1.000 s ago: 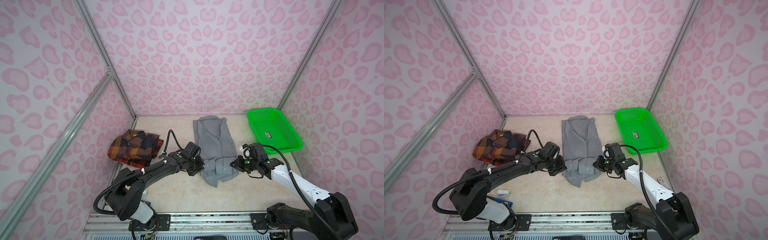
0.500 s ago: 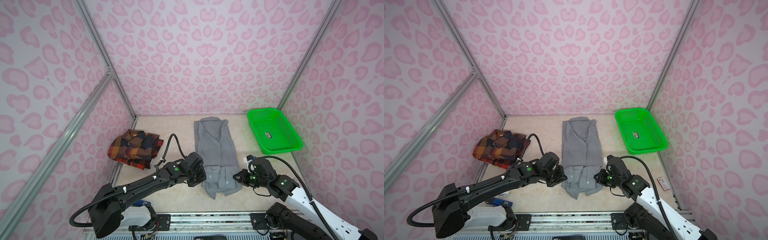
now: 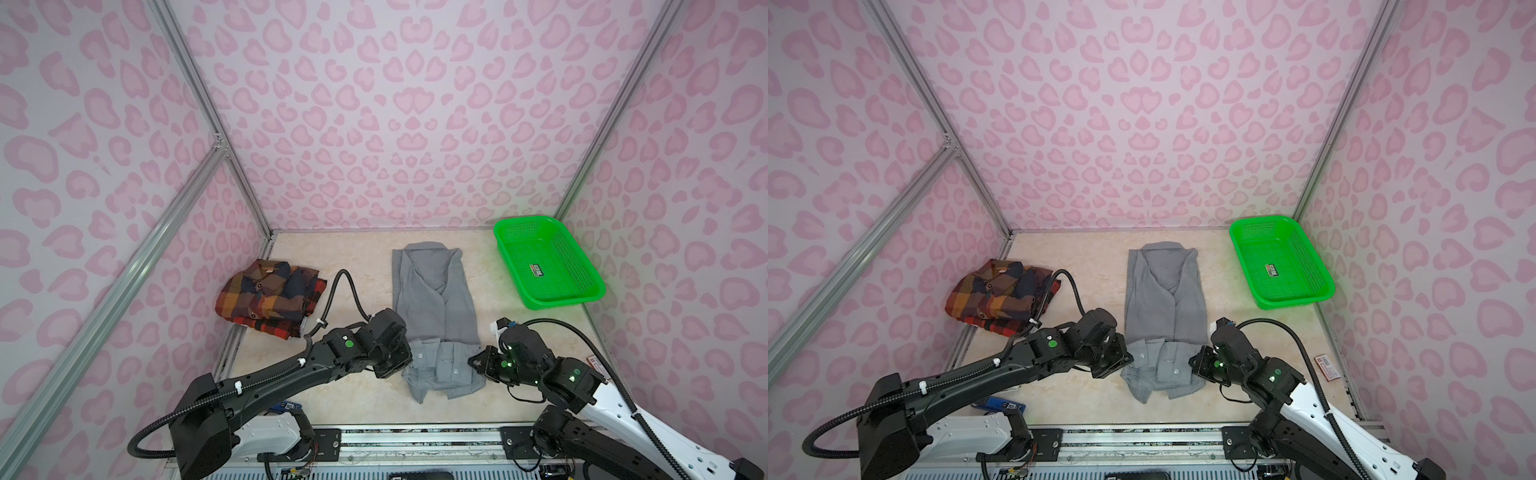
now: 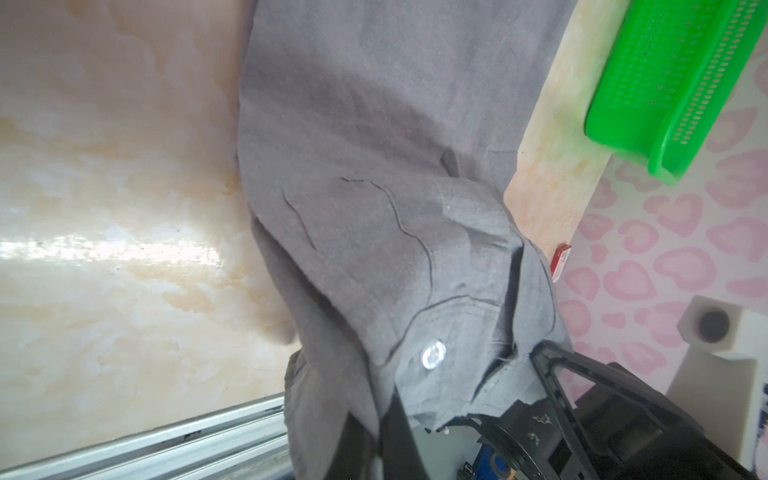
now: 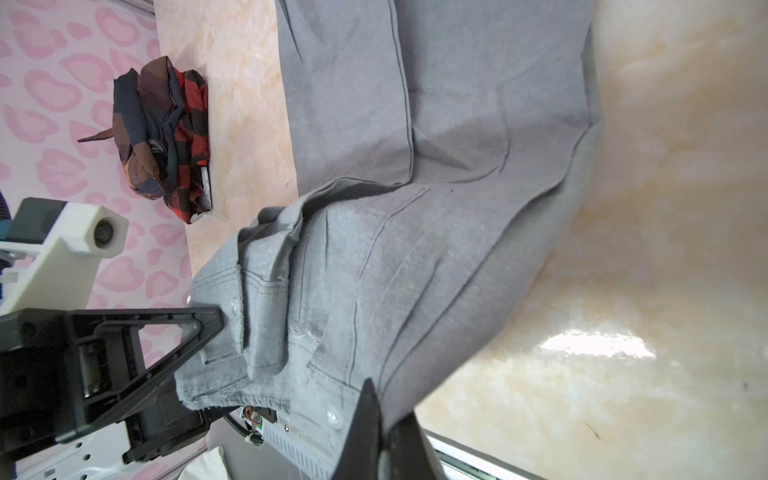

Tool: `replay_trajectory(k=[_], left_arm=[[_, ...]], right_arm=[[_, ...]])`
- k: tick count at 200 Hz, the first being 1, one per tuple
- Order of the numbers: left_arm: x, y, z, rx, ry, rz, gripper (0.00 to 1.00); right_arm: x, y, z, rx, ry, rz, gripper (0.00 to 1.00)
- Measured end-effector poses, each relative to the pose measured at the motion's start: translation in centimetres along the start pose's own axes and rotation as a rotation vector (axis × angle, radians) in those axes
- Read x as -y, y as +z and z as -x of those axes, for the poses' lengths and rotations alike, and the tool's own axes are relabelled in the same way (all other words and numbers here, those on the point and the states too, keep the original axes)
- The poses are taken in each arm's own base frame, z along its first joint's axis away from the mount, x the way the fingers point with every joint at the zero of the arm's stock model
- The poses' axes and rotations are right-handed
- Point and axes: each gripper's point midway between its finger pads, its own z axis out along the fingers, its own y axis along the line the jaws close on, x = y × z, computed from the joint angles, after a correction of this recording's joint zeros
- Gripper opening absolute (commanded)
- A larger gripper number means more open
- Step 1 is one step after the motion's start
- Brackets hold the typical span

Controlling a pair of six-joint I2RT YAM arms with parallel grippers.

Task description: Fold and stack the long sleeve shirts

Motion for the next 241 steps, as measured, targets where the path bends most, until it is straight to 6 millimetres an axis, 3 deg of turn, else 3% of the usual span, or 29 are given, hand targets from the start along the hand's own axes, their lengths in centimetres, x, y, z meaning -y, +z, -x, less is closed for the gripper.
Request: replay_trajectory(k=[53, 95, 189, 241], left_arm=[[0.7, 0.8, 2.6, 0.012, -0.006, 0.027, 0.04], [0.4, 2.7, 2.8, -0.032, 0.005, 0.074, 0.04], [-0.8, 5.2, 3.7, -0.078, -0.023, 0.135, 0.03], [-1.3, 6.2, 5.2, -0.088, -0.047, 0.149, 0.04]], right_arm=[[2.0, 1.4, 1.9, 0.045, 0.082, -0.046, 0.00], [3.9, 2.4, 2.6, 0.038, 0.138, -0.063, 0.00], [5.5, 5.2, 4.0, -0.011, 0.161, -0.082, 0.00], [6.4, 6.8, 4.7, -0.047, 0.180, -0.098, 0.00]])
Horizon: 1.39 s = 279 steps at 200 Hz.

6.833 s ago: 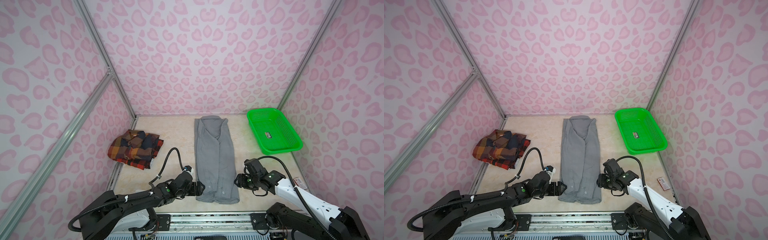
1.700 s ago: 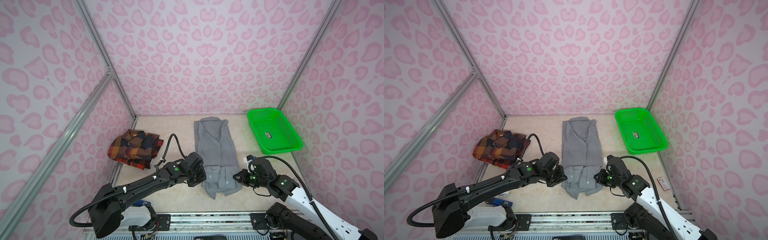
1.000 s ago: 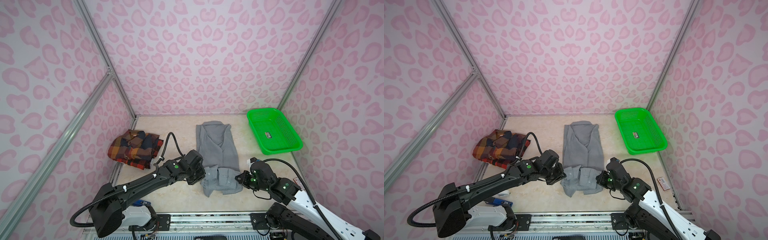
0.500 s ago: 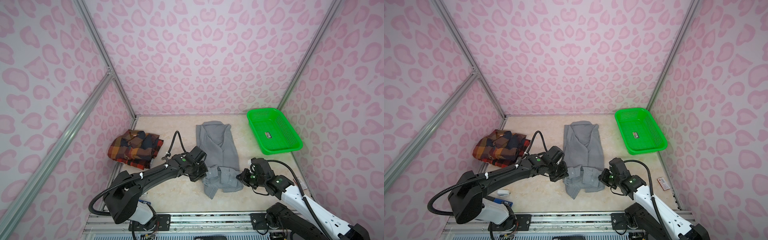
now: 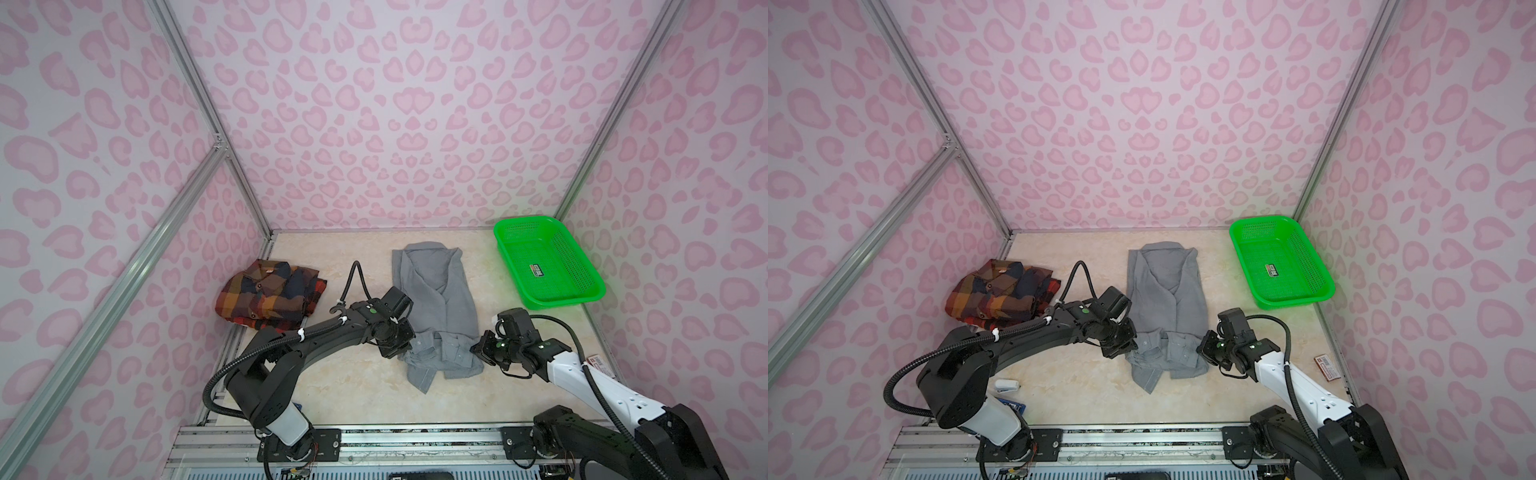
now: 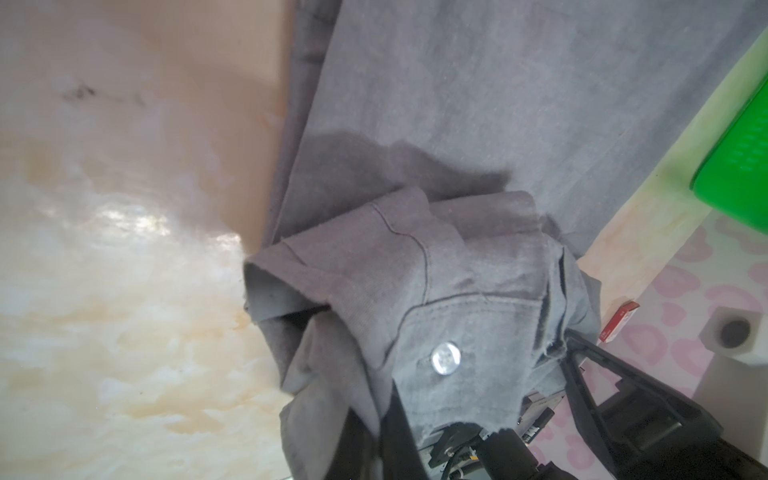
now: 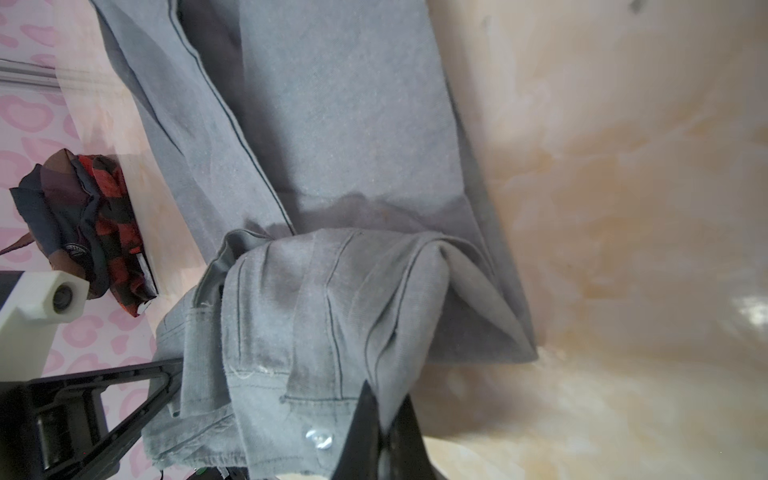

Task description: Fold and stack the long sleeve shirts

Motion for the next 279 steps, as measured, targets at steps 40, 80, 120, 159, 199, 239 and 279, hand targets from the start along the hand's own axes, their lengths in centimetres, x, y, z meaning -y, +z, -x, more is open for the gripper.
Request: replay_trajectory(k=[40, 80, 120, 159, 199, 239, 279], left_arm=[[0.1, 0.9, 1.1, -0.012, -0.006, 0.009, 0.04], [0.7, 1.5, 2.5, -0.028, -0.013, 0.001, 0.08], [0.9, 1.5, 4.1, -0.031, -0.024, -0.013, 0.23], [1.9, 1.4, 5.2, -0.043, -0.028, -0.041, 0.43], [3.4, 0.2, 6.4, -0.040, -0.029, -0.085, 0.50], [3.8, -0.8, 7.8, -0.028, -0.033, -0.112, 0.59], [3.8, -0.5, 8.1, -0.052, -0.049, -0.107, 0.62]], right_arm=[[-1.1, 0.8, 1.0, -0.025, -0.016, 0.007, 0.00], [-1.4, 1.5, 1.8, -0.042, -0.007, 0.005, 0.00], [-2.1, 1.6, 3.2, -0.035, -0.010, 0.019, 0.15], [-2.7, 1.9, 3.9, -0.044, -0.007, 0.027, 0.26], [-4.2, 1.4, 5.3, -0.021, -0.015, 0.051, 0.36], [-4.9, 1.0, 6.7, -0.011, -0.007, 0.064, 0.39], [-5.9, 0.5, 7.9, 0.004, -0.010, 0.091, 0.41]])
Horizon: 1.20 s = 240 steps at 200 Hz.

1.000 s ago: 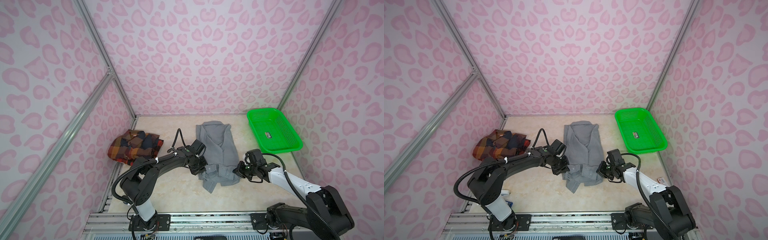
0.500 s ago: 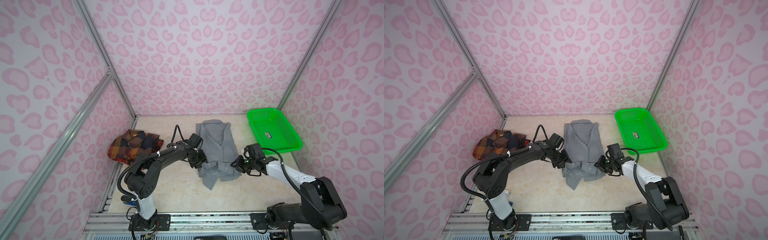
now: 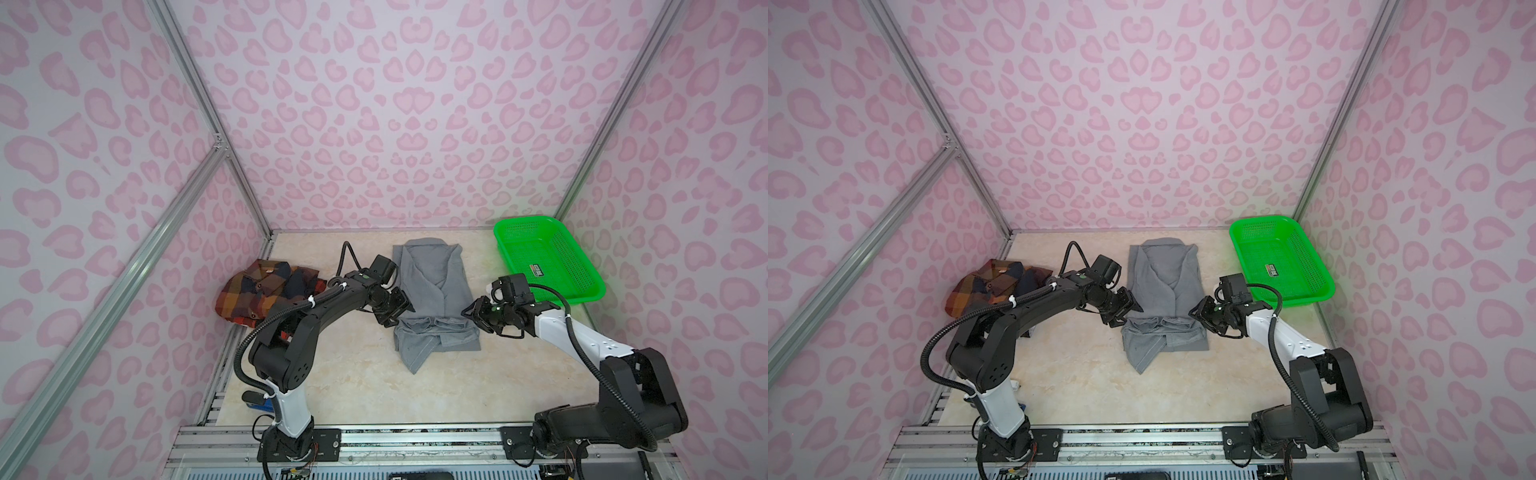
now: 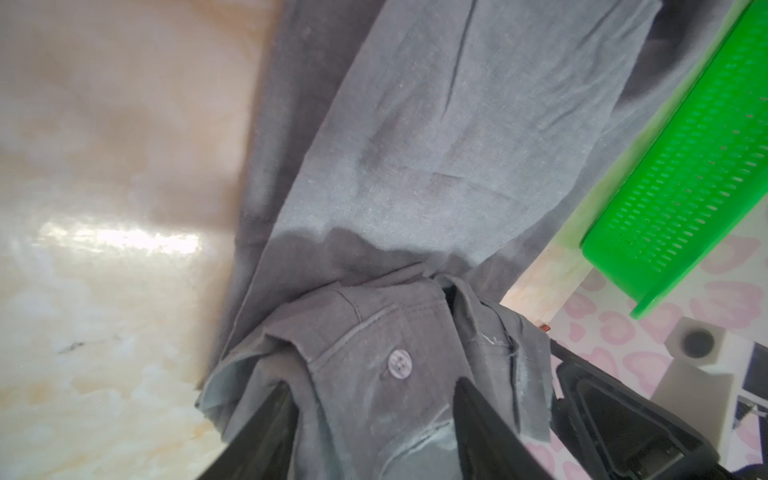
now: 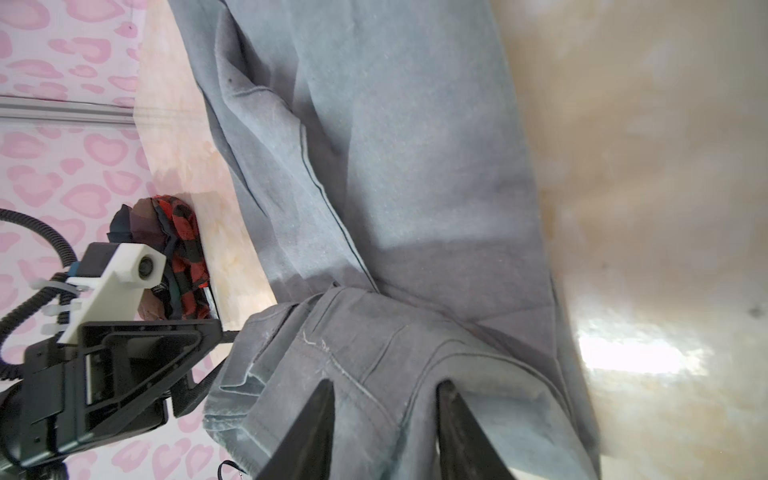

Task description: Fold and stack the long sleeve shirts

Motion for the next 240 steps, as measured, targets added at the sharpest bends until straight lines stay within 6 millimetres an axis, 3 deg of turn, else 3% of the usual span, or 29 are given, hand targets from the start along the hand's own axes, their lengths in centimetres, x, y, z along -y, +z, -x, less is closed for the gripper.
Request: replay_trajectory(k=[49, 70, 116, 172, 210, 240], left_arm=[[1.4, -0.2, 0.8, -0.016, -0.014, -0.030, 0.62], [2.4, -1.0, 1.5, -0.003, -0.010, -0.059, 0.62], [2.2, -1.2, 2.1, 0.002, -0.025, -0.059, 0.65], [1.9, -2.3, 2.3, 0.009, -0.053, -0.064, 0.72], [2.3, -3.3, 2.3, 0.022, -0.054, -0.080, 0.72], [3.3, -5.9, 2.7, 0.070, -0.045, -0.112, 0.73]], right_arm=[[-0.1, 0.2, 0.9, -0.002, 0.012, 0.005, 0.41], [0.1, 0.0, 2.1, 0.019, 0.033, 0.005, 0.42], [-0.5, -0.2, 4.1, 0.053, 0.025, 0.005, 0.44], [-2.5, -4.2, 5.8, 0.183, -0.098, -0.019, 0.52], [-3.3, -5.2, 5.0, 0.176, -0.161, -0.031, 0.53], [-7.0, -6.0, 1.6, 0.154, -0.323, 0.010, 0.53]])
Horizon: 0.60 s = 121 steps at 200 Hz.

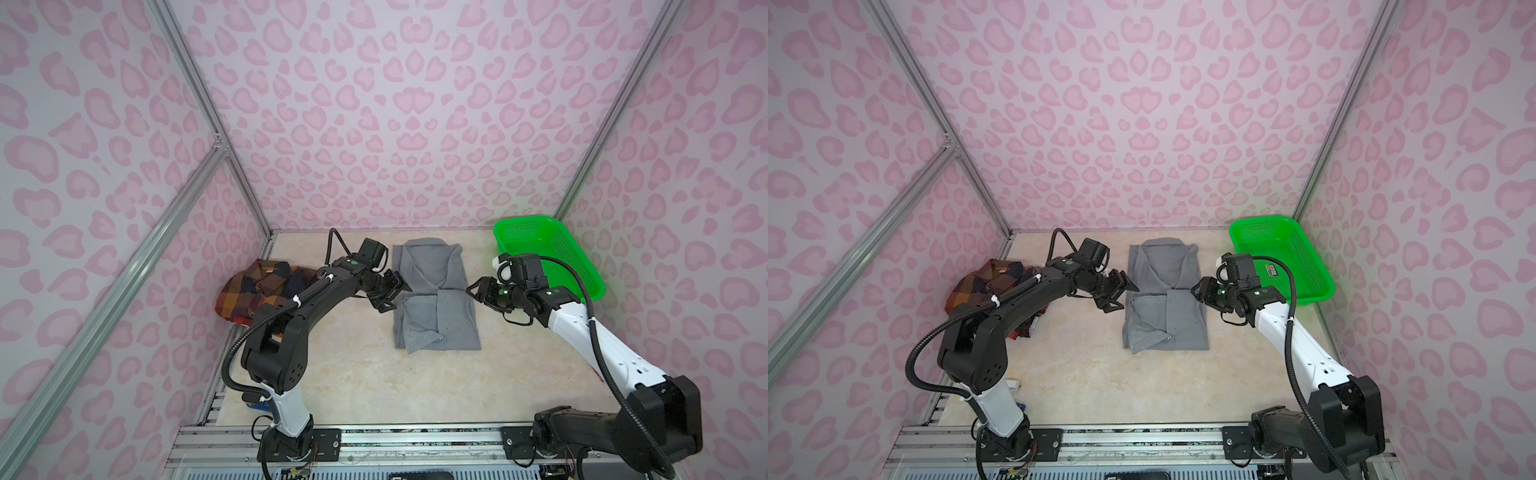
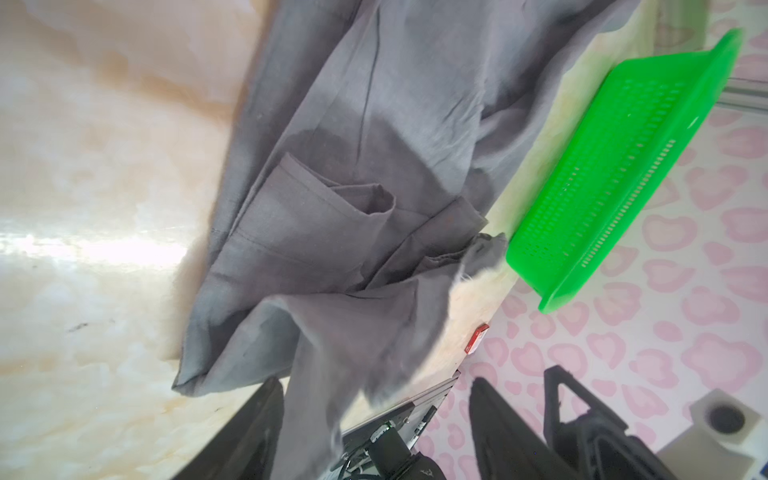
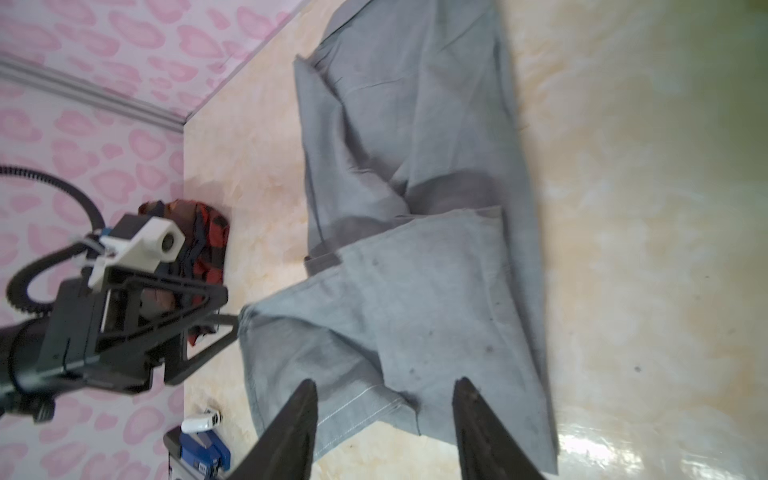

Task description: Fold and stack the long sleeve shirts

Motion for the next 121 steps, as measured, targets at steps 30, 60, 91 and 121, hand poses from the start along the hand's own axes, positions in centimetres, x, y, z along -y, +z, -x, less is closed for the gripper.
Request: replay_trajectory(k=[30, 60, 91, 121], left_arm=[[1.0, -1.6, 0.8, 0.049, 0.010, -0.024, 0.73], [0.7, -3.4, 1.9, 0.101, 0.004, -0.018, 0.73], [0.9, -6.5, 2.4, 0.202, 0.053, -0.020, 0.73], [-2.0, -6.0, 1.8, 0.215, 0.051, 0.042, 0.73]], right_arm=[[-3.5, 0.0, -4.4, -0.070, -0.170, 0.041, 0.53], [-3.4, 1.0, -9.0, -0.163, -0.267, 0.021, 0.53], [-3.5, 1.5, -11.9, -0.210, -0.314, 0.046, 0.51], [-6.0, 2.7, -13.8, -0.255, -0.357, 0.138, 0.48]])
